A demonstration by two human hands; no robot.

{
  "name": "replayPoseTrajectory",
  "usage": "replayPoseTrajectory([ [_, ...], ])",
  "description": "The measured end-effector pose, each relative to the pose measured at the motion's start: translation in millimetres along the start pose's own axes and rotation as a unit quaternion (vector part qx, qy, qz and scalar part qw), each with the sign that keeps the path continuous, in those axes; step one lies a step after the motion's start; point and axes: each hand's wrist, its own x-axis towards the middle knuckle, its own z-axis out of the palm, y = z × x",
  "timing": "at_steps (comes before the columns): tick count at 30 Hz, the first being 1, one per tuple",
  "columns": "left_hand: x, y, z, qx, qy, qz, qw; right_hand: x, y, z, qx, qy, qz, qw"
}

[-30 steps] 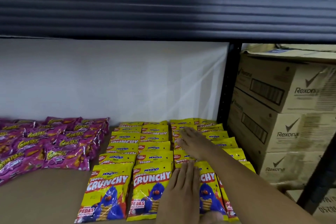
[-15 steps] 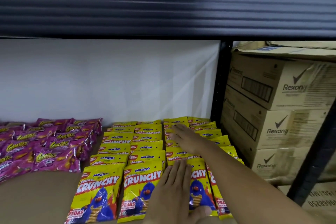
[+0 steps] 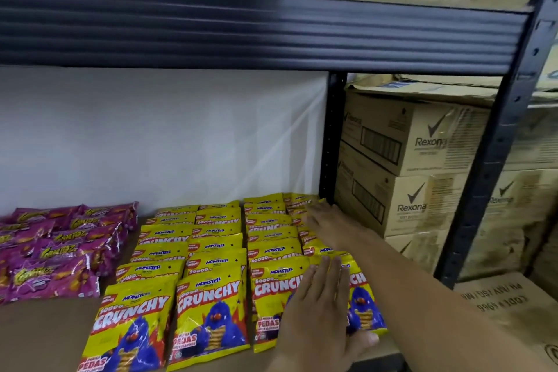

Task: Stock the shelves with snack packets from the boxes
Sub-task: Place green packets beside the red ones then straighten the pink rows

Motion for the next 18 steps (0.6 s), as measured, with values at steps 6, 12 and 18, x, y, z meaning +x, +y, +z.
replayPoseTrajectory([
  [6,23,-7,8,-0.003,0.004,-0.012,1.000,14,11,28,-0.028,-0.008,0.015,0.999],
  [12,32,-16,19,-0.022,0.020,-0.019,0.999,33,19,41,-0.021,0.001,0.006,1.000],
  [18,35,-17,14,-0.008,-0.027,-0.018,0.999,36,23,41,-0.001,-0.006,0.005,1.000],
])
